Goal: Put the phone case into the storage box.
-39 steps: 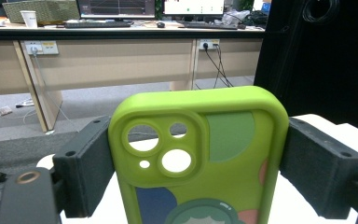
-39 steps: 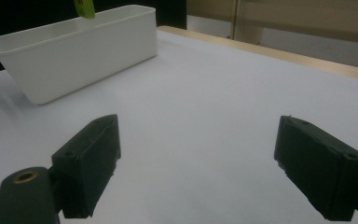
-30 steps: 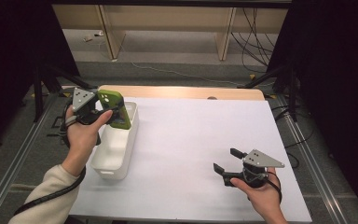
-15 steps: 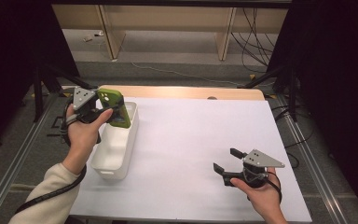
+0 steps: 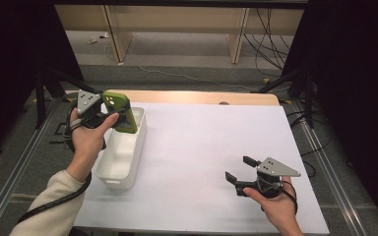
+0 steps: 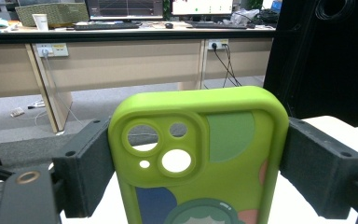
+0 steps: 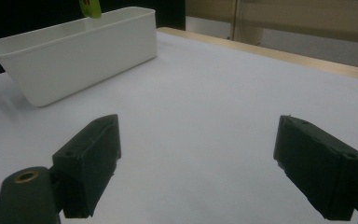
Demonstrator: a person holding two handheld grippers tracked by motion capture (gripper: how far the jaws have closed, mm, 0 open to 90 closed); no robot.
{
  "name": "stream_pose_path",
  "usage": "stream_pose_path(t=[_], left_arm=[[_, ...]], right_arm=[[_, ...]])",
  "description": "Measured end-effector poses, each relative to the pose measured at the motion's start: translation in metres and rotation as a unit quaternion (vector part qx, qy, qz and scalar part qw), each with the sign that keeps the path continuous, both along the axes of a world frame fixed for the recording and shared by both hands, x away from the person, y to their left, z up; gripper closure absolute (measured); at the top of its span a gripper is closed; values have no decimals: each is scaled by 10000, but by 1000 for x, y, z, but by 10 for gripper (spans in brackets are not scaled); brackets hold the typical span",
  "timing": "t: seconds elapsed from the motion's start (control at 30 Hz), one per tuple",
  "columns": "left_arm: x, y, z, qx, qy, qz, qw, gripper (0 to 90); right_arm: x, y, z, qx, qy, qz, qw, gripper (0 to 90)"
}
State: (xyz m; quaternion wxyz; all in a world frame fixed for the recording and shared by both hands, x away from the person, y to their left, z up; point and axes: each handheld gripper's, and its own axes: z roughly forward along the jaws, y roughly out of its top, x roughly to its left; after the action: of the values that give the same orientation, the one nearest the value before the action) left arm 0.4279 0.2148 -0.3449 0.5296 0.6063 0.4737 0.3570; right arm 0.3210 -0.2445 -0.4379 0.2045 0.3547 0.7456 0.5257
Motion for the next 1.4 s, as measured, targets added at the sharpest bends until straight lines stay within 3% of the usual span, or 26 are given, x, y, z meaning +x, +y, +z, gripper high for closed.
stream_pose_path(t=[1.4], left_arm=[[13,1,-1,57,8,76,10000,156]], right_arm=[[0,0,0,36,-5,0,10000,159]])
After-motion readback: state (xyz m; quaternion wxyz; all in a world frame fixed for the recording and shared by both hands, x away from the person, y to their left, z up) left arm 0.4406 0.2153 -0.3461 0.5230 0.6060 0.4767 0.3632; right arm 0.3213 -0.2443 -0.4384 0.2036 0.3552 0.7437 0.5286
